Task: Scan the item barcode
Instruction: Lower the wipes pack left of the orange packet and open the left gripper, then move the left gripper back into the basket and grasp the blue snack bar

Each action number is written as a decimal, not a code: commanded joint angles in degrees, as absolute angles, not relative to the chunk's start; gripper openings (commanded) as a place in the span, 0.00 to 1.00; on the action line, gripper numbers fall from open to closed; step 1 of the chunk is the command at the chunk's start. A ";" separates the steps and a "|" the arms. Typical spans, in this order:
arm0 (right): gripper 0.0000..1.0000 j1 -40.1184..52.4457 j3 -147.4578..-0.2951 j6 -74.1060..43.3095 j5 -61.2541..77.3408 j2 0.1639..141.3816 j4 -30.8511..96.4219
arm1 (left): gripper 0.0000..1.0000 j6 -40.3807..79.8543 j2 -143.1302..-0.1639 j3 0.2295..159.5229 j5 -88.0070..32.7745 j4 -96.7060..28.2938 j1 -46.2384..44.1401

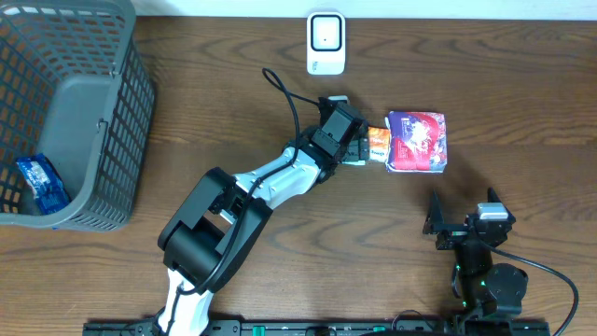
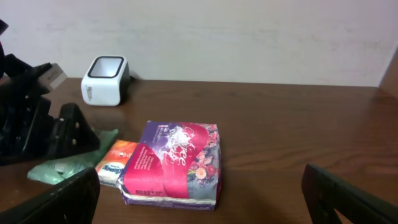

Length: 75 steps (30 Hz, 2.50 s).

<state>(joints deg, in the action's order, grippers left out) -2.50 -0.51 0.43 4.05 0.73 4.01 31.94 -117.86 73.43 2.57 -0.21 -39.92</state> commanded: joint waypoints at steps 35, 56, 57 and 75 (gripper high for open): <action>0.99 -2.81 -0.36 -0.38 4.19 0.49 4.10 | 0.98 5.61 -74.91 81.45 10.85 -28.58 22.85; 0.99 -2.79 -0.36 -0.38 4.19 0.49 4.10 | 0.98 5.58 -92.71 78.89 16.75 -46.44 34.39; 0.99 -2.81 -0.36 -0.36 4.19 0.49 4.10 | 0.98 5.58 -93.47 78.52 17.74 -46.44 34.46; 0.99 -2.81 -0.36 -0.38 4.19 0.49 4.10 | 0.88 7.62 -104.73 76.60 18.50 -45.45 35.48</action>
<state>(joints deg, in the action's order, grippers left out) -2.50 -0.51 0.43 4.05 0.73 4.01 6.24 -102.94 77.01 17.30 -45.65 34.65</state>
